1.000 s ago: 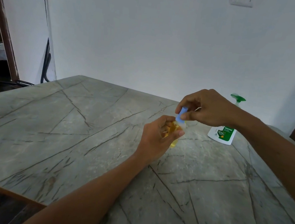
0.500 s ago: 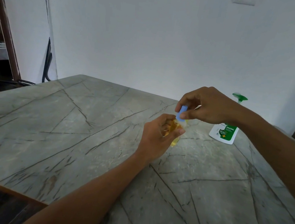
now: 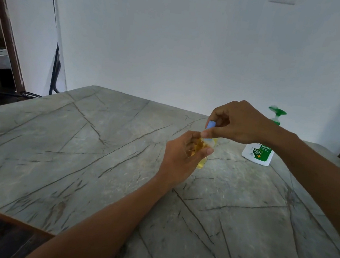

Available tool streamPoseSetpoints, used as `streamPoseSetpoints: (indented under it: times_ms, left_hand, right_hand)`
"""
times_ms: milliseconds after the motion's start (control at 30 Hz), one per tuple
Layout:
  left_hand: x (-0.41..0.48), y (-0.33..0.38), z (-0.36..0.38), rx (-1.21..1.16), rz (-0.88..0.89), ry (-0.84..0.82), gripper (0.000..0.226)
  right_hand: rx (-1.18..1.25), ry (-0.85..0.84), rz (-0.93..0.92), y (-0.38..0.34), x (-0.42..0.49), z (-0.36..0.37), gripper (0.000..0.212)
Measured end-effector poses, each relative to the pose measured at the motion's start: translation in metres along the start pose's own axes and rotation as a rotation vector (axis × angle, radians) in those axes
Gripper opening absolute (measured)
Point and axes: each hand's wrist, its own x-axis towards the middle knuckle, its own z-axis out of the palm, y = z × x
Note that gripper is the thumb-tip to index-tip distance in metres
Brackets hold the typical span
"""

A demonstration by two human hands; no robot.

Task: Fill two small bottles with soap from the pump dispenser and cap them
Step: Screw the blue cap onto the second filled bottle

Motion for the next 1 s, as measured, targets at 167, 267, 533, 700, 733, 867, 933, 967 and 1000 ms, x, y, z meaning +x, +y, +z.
streamPoseSetpoints:
  times_ms: [167,267,533,700,733,867,933,967,1000]
  left_hand:
    - [0.0,0.001,0.0,-0.008,-0.015,0.0,0.036]
    - [0.001,0.001,0.0,-0.009,-0.018,-0.005,0.044]
    - [0.0,0.002,-0.001,0.011,0.001,0.03,0.037]
    - [0.0,0.005,-0.002,-0.016,-0.01,0.013,0.039]
    - [-0.001,0.004,-0.002,-0.025,-0.008,0.012,0.039]
    - [-0.001,0.004,-0.002,-0.03,-0.013,0.017,0.03]
    - [-0.001,0.004,-0.003,-0.021,-0.016,0.014,0.029]
    - [-0.001,0.005,-0.003,-0.022,-0.017,0.007,0.029]
    - [-0.001,0.006,-0.003,-0.028,-0.022,0.0,0.032]
  right_hand:
    - [-0.022,0.031,0.043,-0.004,-0.001,0.005,0.047]
    - [0.075,-0.043,0.027,-0.005,-0.002,-0.003,0.026]
    - [-0.079,0.082,0.016,-0.004,0.004,0.01,0.034]
    - [0.063,-0.034,0.015,-0.004,0.001,0.001,0.03]
    - [0.062,-0.039,0.007,-0.002,0.001,0.001,0.021]
    - [-0.036,0.077,0.028,-0.001,0.004,0.01,0.037]
    - [-0.053,0.104,0.043,-0.001,0.005,0.013,0.043]
    - [-0.03,0.085,0.054,-0.001,0.003,0.012,0.042]
    - [0.018,0.054,0.065,-0.002,0.002,0.009,0.04]
